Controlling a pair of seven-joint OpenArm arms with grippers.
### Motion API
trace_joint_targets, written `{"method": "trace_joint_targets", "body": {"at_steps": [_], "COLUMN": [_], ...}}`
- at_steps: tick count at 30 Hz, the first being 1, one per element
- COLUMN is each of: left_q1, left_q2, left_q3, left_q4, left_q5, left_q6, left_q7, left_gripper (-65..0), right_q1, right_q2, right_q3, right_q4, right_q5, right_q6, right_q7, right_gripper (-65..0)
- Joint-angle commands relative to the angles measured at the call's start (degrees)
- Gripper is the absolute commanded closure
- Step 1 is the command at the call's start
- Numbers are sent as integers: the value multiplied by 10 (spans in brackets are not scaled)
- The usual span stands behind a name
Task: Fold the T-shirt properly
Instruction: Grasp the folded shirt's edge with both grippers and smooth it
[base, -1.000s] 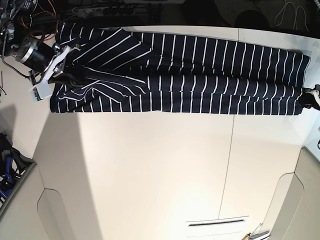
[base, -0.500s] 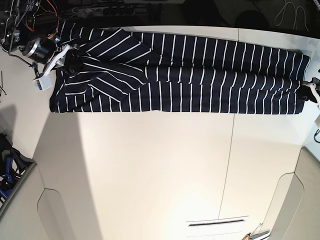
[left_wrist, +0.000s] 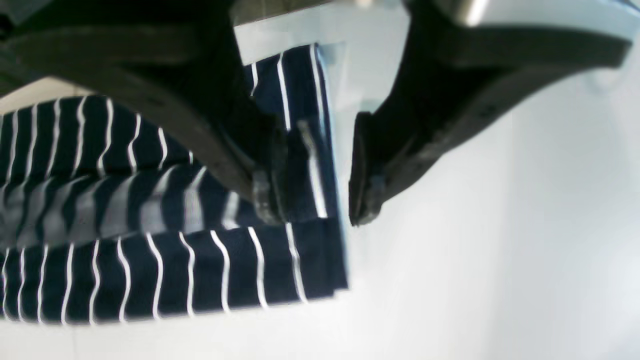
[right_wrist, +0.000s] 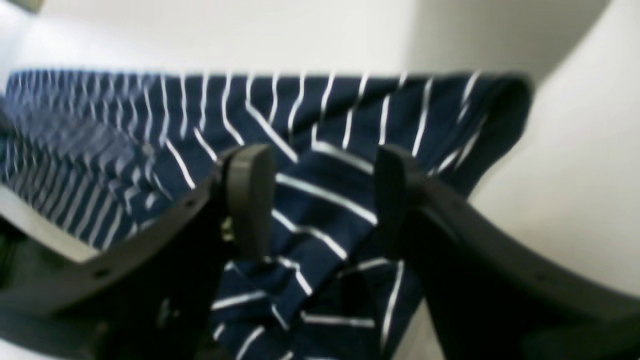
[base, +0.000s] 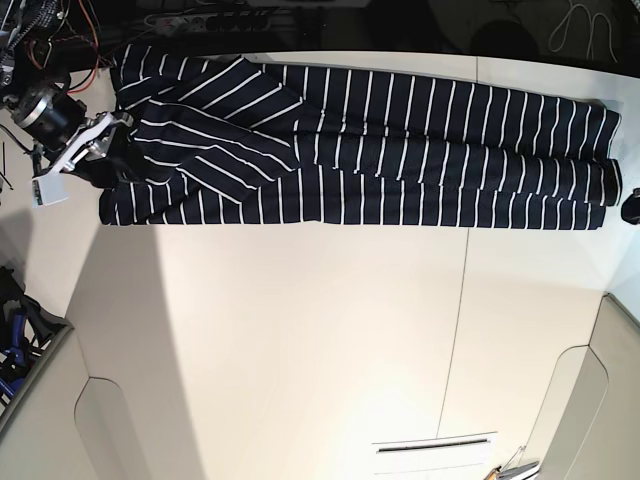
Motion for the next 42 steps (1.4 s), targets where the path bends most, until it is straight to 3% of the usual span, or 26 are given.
{"method": "trace_joint_targets", "body": {"at_steps": [1, 3, 6, 10, 14, 20, 29, 42], "left_q1": [-9, -9, -9, -7, -7, -4, 44, 49], "left_q2": [-19, -19, -19, -14, 7, 37, 48, 75], "left_q3": [-19, -38, -55, -55, -55, -55, -55, -56], "left_q4": [5, 5, 1, -17, -44, -85, -89, -89], "left_q5": [-8, -8, -8, -8, -7, 2, 27, 3], "left_q6": [0, 0, 0, 11, 10, 4, -11, -15], "left_q7": [-6, -6, -6, -7, -7, -7, -58, -76], "left_gripper": [-242, -265, -379, -408, -408, -408, -408, -408], "right_q1": [4, 4, 4, 4, 4, 4, 6, 108], "right_q2": [4, 2, 0, -21, -38, -35, 5, 42], "right_q3": [10, 14, 12, 7, -9, -51, -88, -88], "right_q4": [14, 15, 14, 12, -5, -80, -202, -233], "right_q5": [11, 11, 20, 24, 17, -43, -48, -82], "right_q6": [2, 2, 3, 3, 9, 9, 9, 9], "right_q7": [12, 14, 16, 16, 20, 38, 93, 90], "right_gripper": [-318, -318, -293, 0, 0, 0, 0, 0]}}
